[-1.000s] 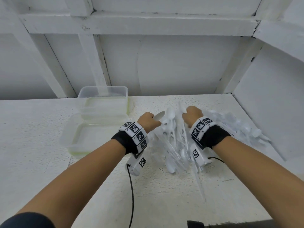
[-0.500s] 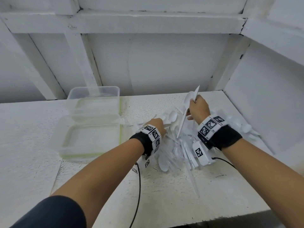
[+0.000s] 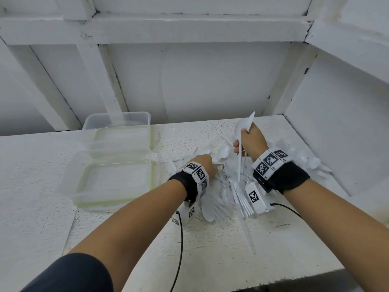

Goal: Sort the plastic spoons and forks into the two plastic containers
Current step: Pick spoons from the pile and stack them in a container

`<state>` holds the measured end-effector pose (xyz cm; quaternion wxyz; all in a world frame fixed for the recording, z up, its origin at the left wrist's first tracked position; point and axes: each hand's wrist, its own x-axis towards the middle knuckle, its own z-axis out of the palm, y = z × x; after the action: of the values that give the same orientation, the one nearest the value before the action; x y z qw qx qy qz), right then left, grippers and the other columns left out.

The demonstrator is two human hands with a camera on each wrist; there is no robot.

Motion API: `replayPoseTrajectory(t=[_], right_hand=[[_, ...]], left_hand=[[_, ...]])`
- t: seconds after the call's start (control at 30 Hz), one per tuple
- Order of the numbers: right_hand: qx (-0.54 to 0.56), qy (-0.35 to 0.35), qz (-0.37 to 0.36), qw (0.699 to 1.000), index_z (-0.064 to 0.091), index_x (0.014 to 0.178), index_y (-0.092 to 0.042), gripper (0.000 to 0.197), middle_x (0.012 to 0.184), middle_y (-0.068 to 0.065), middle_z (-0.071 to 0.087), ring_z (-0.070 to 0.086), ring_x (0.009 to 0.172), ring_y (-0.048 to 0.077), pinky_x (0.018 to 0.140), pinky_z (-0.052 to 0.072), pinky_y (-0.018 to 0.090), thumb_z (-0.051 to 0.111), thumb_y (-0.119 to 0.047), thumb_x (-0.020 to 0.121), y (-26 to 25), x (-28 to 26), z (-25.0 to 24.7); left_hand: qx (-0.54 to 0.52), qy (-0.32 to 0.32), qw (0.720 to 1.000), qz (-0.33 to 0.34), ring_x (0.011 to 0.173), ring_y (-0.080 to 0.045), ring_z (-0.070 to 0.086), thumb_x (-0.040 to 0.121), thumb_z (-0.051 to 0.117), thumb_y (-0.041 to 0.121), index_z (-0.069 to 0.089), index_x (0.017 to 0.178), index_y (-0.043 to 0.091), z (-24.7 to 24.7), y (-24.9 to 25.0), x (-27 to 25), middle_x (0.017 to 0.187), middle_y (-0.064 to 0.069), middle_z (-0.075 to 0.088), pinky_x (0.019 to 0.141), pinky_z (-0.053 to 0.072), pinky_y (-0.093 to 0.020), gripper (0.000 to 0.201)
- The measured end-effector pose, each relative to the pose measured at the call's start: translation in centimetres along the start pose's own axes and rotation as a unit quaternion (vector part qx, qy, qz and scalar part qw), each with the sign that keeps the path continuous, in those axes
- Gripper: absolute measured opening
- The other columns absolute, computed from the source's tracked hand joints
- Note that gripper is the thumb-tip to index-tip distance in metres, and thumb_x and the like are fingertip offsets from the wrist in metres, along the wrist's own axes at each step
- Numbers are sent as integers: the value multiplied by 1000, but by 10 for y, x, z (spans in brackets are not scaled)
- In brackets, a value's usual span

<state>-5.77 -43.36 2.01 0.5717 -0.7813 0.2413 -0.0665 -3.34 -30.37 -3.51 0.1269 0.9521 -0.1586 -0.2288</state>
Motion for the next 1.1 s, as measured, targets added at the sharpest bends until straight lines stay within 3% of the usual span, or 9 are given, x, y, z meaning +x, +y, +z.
replayPoseTrajectory(t=[0.23,0.37,0.5,0.6,0.7,0.77,0.83,0.97,1.1], right_hand=[[15,24,16,999,46,124,-17,31,64,6,46,39,48,13,42,41,21,32,-13,97,0,7,4],[12,5,10,1000,46,95,-15,5,65,4,44,38,50,13,45,36,23,42,-16,94,0,10,12],[-105,-55,33,992,44,106,-8,20,67,5,43,41,54,15,50,35,25,55,-11,89,7,16,24],[-271,-103,55,956,51,115,0,33,69,6,49,51,63,21,60,42,30,62,-10,86,9,14,34],[-437,-153,-4,886,59,110,-2,32,96,9,61,59,87,27,75,46,31,66,-20,84,9,8,44],[-514,-162,-42,841,59,86,-7,16,93,8,60,58,78,23,64,44,27,64,-22,84,10,3,49],[-546,-151,-65,822,47,68,-12,24,79,5,58,51,60,15,50,34,22,61,-21,86,15,3,54],[-554,-148,-70,816,42,69,-14,27,74,2,52,51,67,16,59,36,21,58,-22,89,16,6,56],[-452,-142,1,881,52,89,-6,11,79,5,53,52,68,18,64,41,28,60,-13,85,8,12,55]], left_hand=[[-193,-7,981,-16,57,-13,42,87,55,16,46,70,6,-18,-14,-4,65,-1,40,48,28,-21,21],[-333,40,942,-7,53,-10,40,90,47,20,50,106,6,-30,-24,-15,70,1,56,45,30,-21,21],[-429,53,900,-47,52,-12,36,92,44,18,51,108,6,-41,-46,-26,69,-1,53,44,27,-20,22],[-467,60,881,-56,51,-12,30,93,45,24,54,94,8,-46,-62,-36,63,-1,42,45,20,-19,19],[-468,70,879,-49,51,-13,31,93,48,25,54,87,11,-44,-71,-45,61,-1,40,46,22,-20,16],[-489,63,869,-33,50,-12,33,94,47,20,50,88,10,-40,-75,-49,61,-2,43,45,26,-20,12],[-499,59,864,-23,51,-12,41,96,44,17,48,94,8,-38,-76,-54,64,-4,49,44,35,-18,10],[-498,56,865,-30,55,-15,50,98,41,18,48,102,6,-37,-78,-56,69,-7,55,46,44,-19,14],[-512,54,855,-61,54,-14,44,99,39,28,44,95,6,-39,-75,-49,69,-5,52,47,38,-21,22]])
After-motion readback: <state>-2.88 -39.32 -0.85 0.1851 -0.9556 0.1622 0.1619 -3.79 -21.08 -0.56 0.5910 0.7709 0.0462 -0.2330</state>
